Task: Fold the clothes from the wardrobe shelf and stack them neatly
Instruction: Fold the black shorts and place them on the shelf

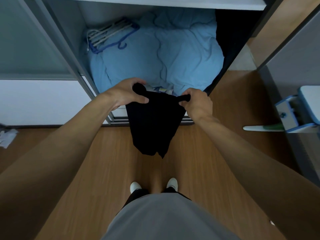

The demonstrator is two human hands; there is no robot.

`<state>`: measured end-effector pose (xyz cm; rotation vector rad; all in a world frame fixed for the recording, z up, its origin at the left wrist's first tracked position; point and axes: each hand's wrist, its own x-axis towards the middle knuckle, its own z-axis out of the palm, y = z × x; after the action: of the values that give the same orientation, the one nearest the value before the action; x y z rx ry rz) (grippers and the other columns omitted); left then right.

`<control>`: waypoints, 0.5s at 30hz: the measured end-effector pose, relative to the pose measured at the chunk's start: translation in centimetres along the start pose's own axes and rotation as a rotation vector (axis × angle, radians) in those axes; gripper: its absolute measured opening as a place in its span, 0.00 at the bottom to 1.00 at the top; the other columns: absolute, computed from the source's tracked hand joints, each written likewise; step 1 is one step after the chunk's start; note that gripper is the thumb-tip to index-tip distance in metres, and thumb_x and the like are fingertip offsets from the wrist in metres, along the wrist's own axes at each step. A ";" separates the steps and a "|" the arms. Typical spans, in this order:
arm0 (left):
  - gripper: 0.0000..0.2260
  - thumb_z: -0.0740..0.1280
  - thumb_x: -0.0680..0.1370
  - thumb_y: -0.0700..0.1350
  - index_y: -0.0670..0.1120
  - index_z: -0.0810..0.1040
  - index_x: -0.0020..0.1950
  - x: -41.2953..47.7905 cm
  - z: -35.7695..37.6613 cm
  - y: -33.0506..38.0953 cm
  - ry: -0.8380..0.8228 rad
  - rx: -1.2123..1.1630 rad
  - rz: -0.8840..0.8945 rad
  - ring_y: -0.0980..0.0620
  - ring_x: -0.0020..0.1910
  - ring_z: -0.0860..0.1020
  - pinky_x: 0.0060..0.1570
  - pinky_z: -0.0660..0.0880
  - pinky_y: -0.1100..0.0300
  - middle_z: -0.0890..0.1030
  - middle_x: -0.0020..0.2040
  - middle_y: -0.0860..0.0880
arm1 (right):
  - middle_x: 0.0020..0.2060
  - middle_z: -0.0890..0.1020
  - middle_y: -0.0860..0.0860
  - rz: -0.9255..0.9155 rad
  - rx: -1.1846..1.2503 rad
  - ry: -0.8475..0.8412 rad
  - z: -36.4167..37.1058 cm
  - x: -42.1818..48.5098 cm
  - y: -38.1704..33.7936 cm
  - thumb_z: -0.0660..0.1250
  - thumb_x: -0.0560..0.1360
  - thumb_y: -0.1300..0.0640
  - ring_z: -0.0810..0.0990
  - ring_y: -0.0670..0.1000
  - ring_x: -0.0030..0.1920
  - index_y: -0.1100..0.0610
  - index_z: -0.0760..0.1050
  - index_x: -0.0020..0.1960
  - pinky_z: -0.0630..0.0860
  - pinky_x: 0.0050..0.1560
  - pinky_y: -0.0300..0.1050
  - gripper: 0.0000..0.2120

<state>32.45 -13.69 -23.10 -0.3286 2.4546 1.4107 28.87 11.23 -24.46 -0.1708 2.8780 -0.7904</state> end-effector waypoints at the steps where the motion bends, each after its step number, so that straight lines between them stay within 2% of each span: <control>1: 0.31 0.78 0.70 0.41 0.51 0.73 0.71 -0.1 0.1 0.1 -0.013 0.077 0.014 0.55 0.63 0.71 0.61 0.67 0.66 0.73 0.65 0.53 | 0.48 0.84 0.50 0.003 0.001 0.006 -0.1 0.0 0.0 0.73 0.74 0.54 0.81 0.53 0.50 0.46 0.79 0.50 0.77 0.52 0.48 0.06; 3: 0.31 0.78 0.70 0.41 0.51 0.73 0.70 -0.1 0.3 0.4 -0.017 0.206 0.040 0.57 0.62 0.69 0.58 0.64 0.67 0.72 0.63 0.54 | 0.46 0.83 0.47 0.013 0.143 -0.012 -0.2 -0.1 -0.1 0.74 0.73 0.56 0.81 0.49 0.47 0.47 0.78 0.47 0.78 0.50 0.46 0.07; 5: 0.29 0.79 0.69 0.40 0.51 0.75 0.67 -0.1 0.0 0.6 0.022 0.217 0.033 0.55 0.60 0.71 0.56 0.66 0.66 0.74 0.61 0.53 | 0.42 0.84 0.50 0.054 0.459 -0.102 -0.5 -0.2 -0.3 0.74 0.73 0.62 0.82 0.48 0.40 0.54 0.79 0.48 0.80 0.45 0.41 0.07; 7: 0.25 0.79 0.68 0.40 0.51 0.79 0.63 0.0 -0.6 0.6 0.062 0.105 -0.014 0.53 0.58 0.75 0.55 0.71 0.65 0.77 0.59 0.51 | 0.38 0.82 0.52 0.095 0.654 -0.211 -1.0 -0.3 -0.4 0.73 0.74 0.66 0.80 0.46 0.31 0.59 0.79 0.52 0.78 0.36 0.37 0.08; 10: 0.20 0.77 0.70 0.36 0.48 0.81 0.60 -0.1 -0.8 0.3 0.017 -0.229 -0.095 0.49 0.54 0.81 0.54 0.79 0.60 0.81 0.57 0.44 | 0.31 0.78 0.49 0.145 0.753 -0.305 -1.8 -0.3 -0.4 0.69 0.74 0.71 0.73 0.45 0.25 0.58 0.79 0.50 0.74 0.29 0.35 0.11; 12: 0.14 0.72 0.75 0.33 0.45 0.81 0.59 -0.3 -0.6 0.1 -0.004 -0.473 -0.092 0.50 0.49 0.83 0.49 0.81 0.62 0.83 0.53 0.43 | 0.32 0.79 0.50 0.146 0.866 -0.345 -1.9 -0.3 -0.6 0.66 0.74 0.74 0.72 0.45 0.25 0.59 0.80 0.50 0.74 0.29 0.36 0.12; 15: 0.12 0.66 0.79 0.32 0.41 0.79 0.60 -0.3 -0.3 -0.2 -0.011 -0.644 -0.026 0.53 0.44 0.83 0.48 0.79 0.66 0.83 0.47 0.46 | 0.40 0.82 0.54 0.095 0.854 -0.353 -1.5 -0.3 -1.0 0.65 0.76 0.73 0.80 0.49 0.34 0.57 0.80 0.51 0.82 0.42 0.40 0.13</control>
<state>32.72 -13.99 -23.01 -0.4764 1.9112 2.1510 28.93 11.13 -22.63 -0.0549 1.9956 -1.6683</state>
